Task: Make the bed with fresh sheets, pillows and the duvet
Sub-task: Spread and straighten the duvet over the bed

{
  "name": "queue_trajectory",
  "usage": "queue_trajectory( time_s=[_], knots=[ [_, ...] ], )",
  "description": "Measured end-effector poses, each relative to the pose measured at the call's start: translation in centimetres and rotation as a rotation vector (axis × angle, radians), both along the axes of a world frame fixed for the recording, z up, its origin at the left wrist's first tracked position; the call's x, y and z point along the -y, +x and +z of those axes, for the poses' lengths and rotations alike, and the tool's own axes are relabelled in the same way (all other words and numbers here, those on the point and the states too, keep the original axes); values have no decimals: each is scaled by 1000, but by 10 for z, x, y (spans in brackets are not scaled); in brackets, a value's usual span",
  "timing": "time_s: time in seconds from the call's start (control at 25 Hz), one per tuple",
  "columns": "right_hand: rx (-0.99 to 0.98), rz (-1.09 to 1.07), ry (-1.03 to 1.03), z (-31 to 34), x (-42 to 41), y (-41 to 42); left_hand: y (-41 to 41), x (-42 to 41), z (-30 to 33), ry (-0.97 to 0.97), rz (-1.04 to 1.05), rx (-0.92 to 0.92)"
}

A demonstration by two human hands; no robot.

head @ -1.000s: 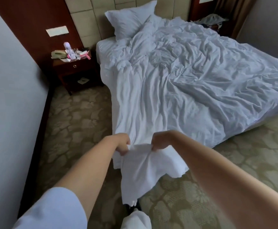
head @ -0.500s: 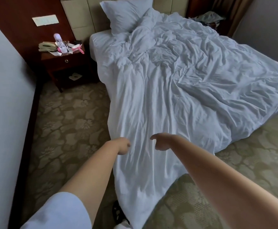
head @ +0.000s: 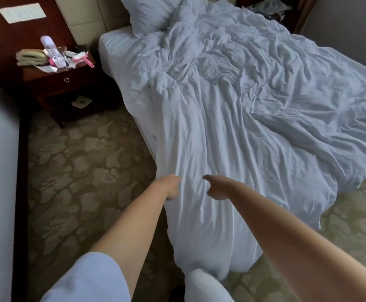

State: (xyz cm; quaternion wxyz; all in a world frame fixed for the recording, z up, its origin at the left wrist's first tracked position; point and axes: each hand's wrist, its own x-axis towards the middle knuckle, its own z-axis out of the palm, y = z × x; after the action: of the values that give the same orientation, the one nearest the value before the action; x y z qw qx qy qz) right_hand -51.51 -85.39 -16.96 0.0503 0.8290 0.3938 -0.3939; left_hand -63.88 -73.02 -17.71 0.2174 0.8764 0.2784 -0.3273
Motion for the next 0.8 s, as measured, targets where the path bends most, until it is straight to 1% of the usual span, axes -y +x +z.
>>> queue_trajectory(
  time_s=[0.16,0.24,0.32,0.48,0.64,0.8],
  knots=[
    [14,-31,60,-16,-73,38,49,-74,-4,-43,14,75],
    [22,-43,92,-35,-118,59,77,-117,-14,-15,10,93],
    [24,-71,134,-50,-162,78,105,-159,-26,16,-3,61],
    [-3,-102,222,-76,-242,115,152,-240,-46,9,-48,7],
    [-12,-138,181,-90,-306,137,177,-317,-57,61,-163,-76],
    [-1,-170,161,-87,-373,161,203,-406,-49,53,-173,-89]
  ],
)
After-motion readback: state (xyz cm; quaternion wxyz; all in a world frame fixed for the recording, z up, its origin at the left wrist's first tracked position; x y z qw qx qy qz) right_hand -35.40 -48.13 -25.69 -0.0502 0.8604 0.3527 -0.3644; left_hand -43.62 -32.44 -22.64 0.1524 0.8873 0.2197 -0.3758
